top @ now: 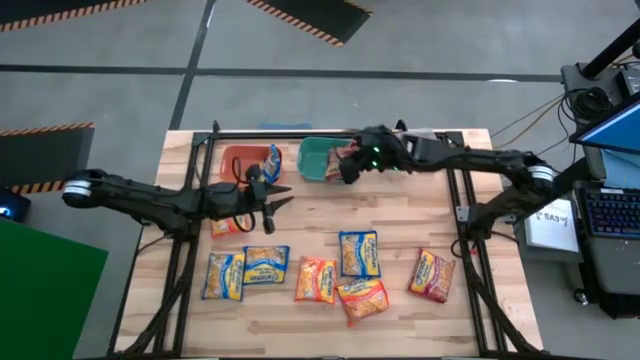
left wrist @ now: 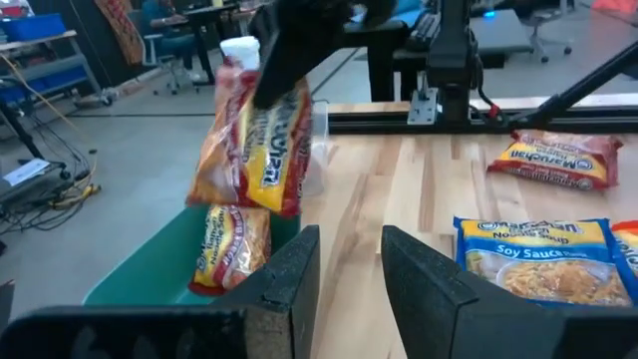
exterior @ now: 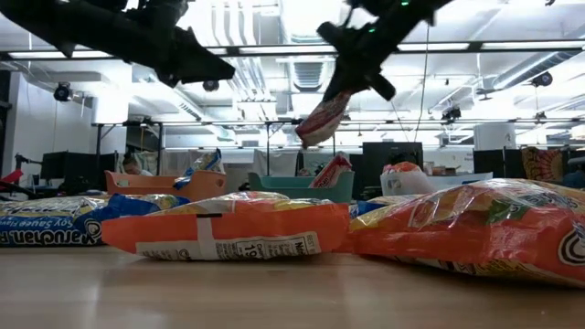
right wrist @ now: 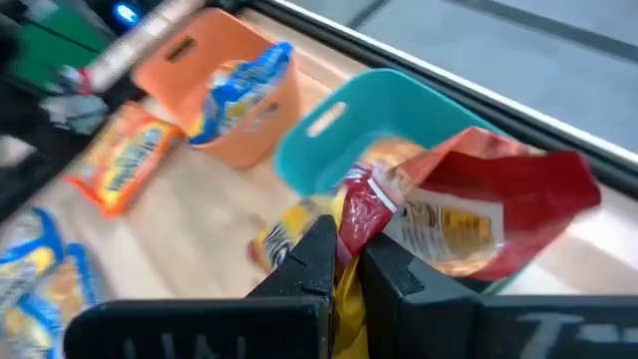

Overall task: Sort Maruchan noodles
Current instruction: Put the red noodle pack into the green bin

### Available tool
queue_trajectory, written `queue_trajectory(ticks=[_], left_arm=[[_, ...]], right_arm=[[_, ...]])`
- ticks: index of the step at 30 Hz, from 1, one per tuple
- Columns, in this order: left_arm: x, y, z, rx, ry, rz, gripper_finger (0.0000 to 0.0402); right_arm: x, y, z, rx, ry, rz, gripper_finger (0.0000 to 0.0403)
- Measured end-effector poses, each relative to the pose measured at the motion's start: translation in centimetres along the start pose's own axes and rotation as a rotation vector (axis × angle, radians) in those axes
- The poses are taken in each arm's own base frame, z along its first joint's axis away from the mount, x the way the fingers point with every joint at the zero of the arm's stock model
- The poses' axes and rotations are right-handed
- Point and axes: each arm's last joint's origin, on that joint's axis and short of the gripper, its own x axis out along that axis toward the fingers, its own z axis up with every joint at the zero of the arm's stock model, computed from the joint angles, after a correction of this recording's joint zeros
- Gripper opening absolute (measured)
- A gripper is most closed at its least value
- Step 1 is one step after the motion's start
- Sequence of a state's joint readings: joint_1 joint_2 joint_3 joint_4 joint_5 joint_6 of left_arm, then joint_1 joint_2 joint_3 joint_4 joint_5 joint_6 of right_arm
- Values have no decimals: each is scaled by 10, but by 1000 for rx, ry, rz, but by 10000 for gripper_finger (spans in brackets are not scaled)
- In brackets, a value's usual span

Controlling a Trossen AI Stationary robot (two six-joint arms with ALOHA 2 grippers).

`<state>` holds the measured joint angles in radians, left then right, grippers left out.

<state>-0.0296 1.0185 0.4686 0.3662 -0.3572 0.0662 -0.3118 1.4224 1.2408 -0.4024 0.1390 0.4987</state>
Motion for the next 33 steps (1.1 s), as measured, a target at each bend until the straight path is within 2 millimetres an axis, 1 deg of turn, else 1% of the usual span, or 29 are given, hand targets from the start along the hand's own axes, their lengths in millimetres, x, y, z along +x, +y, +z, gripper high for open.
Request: queue_trajectory(ticks=[3,6,12,18,22,27,30,33], left_arm=[[-4,1,2,-12,-12,1,94],[-5,2,3,-24,-6,0,94],[-6,2,3,-24,-3,-1,94],[-6,2,3,-23,1,-2,94],[-6,2,3,-23,0,-5,94],[-6,2,3,-23,0,-5,94],[-6,2,3,-23,0,-5,94],[-6,2,3,-23,-1,-5,94]], right_arm=[[17,4,17,-32,25,-27,12],[39,8,27,-41,59,-51,12],[84,11,34,-53,121,-98,12],[121,7,36,-107,169,-228,12],[140,7,34,-136,213,-250,12],[158,10,34,-174,238,-249,19],[168,12,34,-170,259,-255,38],[176,13,34,-168,269,-254,65]])
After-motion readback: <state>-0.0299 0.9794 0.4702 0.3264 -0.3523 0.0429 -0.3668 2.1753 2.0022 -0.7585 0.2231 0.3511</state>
